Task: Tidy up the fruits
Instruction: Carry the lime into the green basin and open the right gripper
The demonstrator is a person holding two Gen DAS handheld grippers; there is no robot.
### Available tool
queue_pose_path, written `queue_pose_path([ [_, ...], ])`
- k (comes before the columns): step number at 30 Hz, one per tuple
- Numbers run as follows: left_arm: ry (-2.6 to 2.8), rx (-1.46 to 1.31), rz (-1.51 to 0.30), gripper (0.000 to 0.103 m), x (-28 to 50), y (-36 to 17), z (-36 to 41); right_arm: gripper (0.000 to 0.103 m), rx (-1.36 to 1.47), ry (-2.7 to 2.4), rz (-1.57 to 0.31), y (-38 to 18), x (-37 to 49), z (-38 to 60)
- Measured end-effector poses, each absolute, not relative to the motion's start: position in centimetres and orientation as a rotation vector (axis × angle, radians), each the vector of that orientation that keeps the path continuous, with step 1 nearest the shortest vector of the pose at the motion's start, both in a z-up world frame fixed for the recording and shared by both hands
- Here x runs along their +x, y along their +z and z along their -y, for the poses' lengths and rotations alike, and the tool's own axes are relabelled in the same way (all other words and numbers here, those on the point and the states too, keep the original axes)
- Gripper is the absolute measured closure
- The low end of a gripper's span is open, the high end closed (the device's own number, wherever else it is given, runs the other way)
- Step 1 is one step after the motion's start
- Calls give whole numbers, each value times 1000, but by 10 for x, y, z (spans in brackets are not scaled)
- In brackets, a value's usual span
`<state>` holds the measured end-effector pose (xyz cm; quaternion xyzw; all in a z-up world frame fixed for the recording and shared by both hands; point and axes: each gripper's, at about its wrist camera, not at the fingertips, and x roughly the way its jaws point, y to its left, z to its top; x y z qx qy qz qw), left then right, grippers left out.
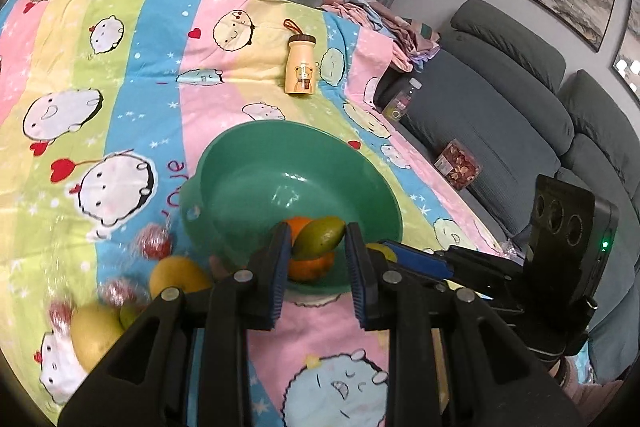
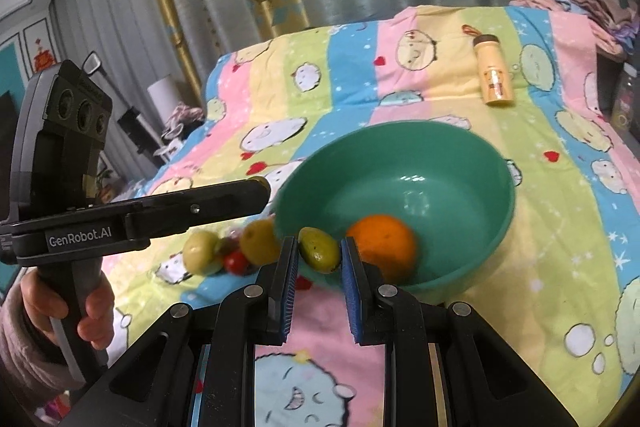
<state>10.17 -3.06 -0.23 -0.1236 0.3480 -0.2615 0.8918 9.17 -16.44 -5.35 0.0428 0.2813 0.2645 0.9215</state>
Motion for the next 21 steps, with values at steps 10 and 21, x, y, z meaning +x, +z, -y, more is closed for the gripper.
queue_pose_path([
  [10,-543,-218,-735,77,124,-4,45,79,93,486,-579,-54,114,176],
  [21,-485,-186,-804,76,141,-21,50,79,61,447,-619,-61,129,172],
])
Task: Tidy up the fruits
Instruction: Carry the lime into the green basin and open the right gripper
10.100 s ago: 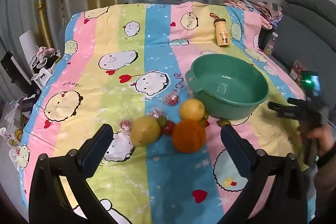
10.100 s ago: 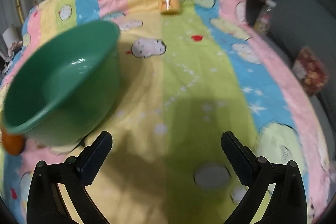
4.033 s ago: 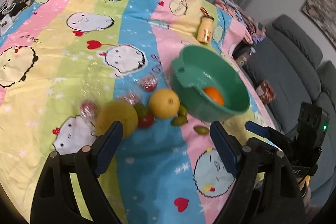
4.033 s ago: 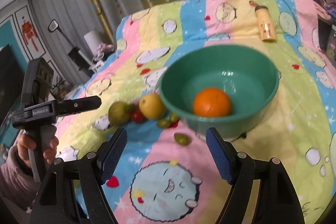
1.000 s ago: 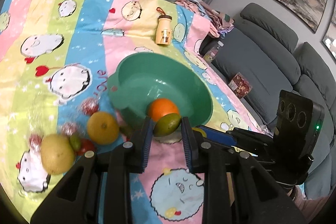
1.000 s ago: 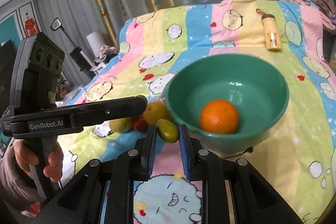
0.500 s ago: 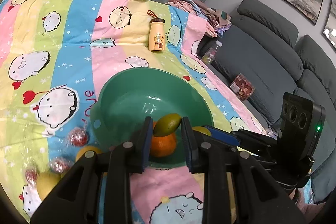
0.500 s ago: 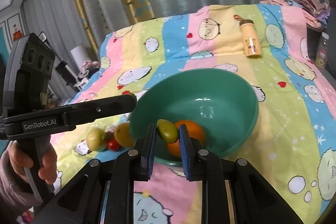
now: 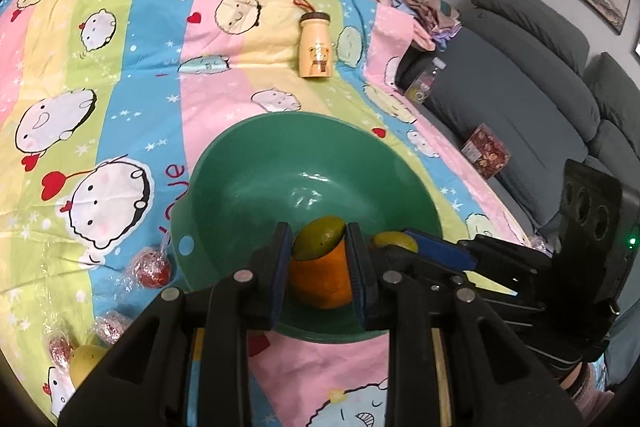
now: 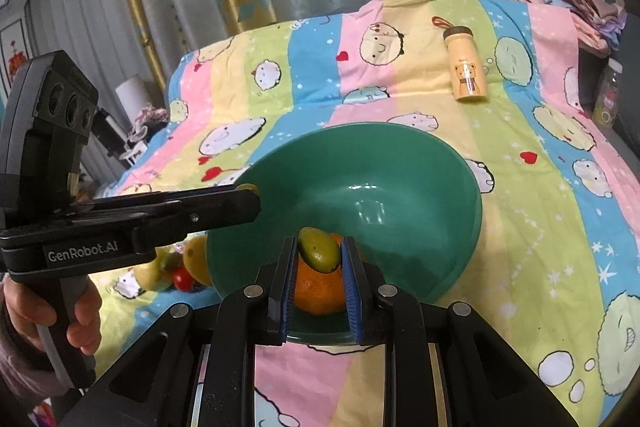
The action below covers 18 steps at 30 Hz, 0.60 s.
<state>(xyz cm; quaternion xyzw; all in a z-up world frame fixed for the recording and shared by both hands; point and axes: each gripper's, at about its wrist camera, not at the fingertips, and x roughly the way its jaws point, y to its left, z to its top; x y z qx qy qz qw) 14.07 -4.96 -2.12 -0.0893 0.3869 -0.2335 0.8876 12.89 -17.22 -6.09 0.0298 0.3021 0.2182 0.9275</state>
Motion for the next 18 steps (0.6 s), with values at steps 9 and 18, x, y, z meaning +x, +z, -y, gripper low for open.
queue_pose_path([
  [9,-447,-176,-840,75,145,-28,50,79,67,405,-634,-62,130,174],
  [18,-425,-184,-838,54,144,-27,47,65,104,389,-615,-58,126,184],
])
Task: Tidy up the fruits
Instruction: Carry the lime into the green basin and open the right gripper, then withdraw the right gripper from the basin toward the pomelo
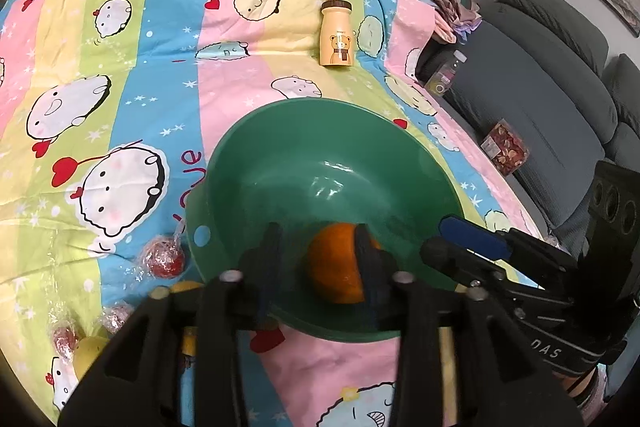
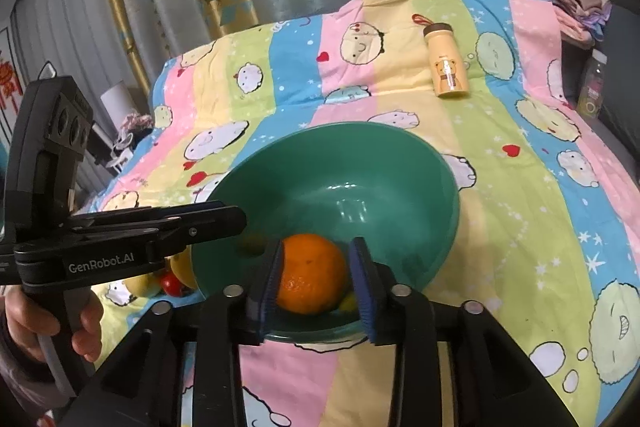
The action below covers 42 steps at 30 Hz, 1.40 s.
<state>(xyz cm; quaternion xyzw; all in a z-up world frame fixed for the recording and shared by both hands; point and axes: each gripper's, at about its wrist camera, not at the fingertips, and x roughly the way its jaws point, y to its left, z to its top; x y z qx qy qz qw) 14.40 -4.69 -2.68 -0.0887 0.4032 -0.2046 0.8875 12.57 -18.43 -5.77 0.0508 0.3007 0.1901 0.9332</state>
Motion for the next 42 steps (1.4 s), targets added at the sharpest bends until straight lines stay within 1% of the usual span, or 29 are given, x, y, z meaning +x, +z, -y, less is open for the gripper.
queue_pose_path([
  [1,-422,-187,-834,49,144,-26,46,63,106,387,-614,-57,125,185],
  [2,-419,-194,-830,42,144,-25,44,61,111,384,-613,-57,124,187],
  [4,-426,-214,-824,40,143,-24,41,59,123,380,-610,-57,123,190],
  [6,-419,-238,-819,31,141,-22,35,58,137,376,-606,-57,121,194],
  [8,-405,-253,-810,25,138,-20,28,56,152,372,-603,-57,119,198],
  [12,-358,-275,-795,19,129,-17,12,50,175,364,-592,-56,114,206],
  [28,-190,-299,-781,18,68,-24,-58,49,196,388,-598,-55,95,206],
  [42,-137,-361,-843,18,27,-46,-94,49,128,459,-629,-54,76,176],
])
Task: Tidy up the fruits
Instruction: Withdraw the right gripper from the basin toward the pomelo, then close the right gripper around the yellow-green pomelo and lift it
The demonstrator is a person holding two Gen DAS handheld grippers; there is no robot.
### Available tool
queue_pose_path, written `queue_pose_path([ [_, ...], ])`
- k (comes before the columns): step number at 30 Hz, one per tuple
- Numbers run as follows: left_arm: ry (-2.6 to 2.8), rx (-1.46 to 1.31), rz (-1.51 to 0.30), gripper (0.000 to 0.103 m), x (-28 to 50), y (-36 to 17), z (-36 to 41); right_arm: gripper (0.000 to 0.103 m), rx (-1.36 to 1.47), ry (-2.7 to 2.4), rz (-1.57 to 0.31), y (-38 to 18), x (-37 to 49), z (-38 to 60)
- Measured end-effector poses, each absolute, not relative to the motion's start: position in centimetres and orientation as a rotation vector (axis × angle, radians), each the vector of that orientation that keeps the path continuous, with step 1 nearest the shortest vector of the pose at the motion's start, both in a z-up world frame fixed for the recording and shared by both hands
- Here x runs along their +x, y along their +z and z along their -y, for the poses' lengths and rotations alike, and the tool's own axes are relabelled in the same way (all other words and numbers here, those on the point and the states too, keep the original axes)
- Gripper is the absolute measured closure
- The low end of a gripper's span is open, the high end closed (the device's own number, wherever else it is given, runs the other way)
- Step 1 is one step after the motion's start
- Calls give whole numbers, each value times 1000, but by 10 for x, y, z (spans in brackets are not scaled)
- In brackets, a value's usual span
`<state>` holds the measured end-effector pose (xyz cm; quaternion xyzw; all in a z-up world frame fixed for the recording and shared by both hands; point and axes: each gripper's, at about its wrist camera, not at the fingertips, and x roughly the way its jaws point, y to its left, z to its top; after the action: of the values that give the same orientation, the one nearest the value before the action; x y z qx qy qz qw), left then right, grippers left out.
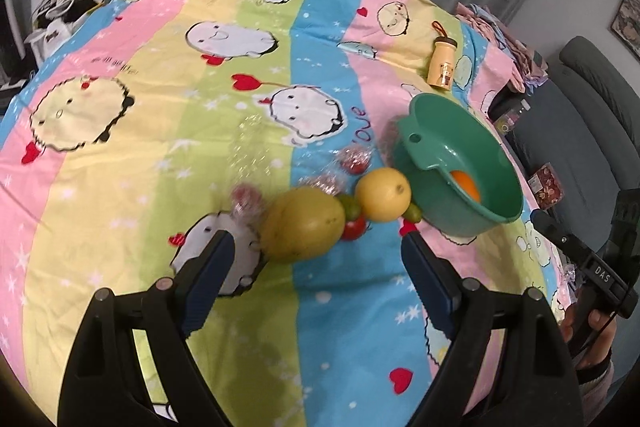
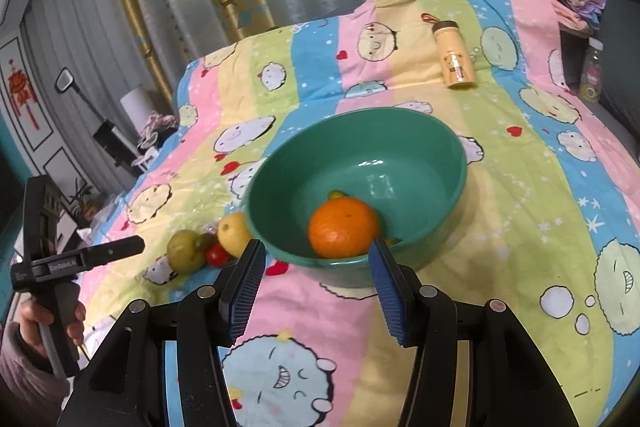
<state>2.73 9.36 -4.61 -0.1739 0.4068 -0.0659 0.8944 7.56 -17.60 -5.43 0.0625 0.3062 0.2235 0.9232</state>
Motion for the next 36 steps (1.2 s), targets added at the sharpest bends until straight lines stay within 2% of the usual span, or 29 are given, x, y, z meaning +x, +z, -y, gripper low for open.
queue_pose_path([
  [36,-230,-399,-849,18,27,-79,-107,48,-28,755,-842,-109,82,42],
])
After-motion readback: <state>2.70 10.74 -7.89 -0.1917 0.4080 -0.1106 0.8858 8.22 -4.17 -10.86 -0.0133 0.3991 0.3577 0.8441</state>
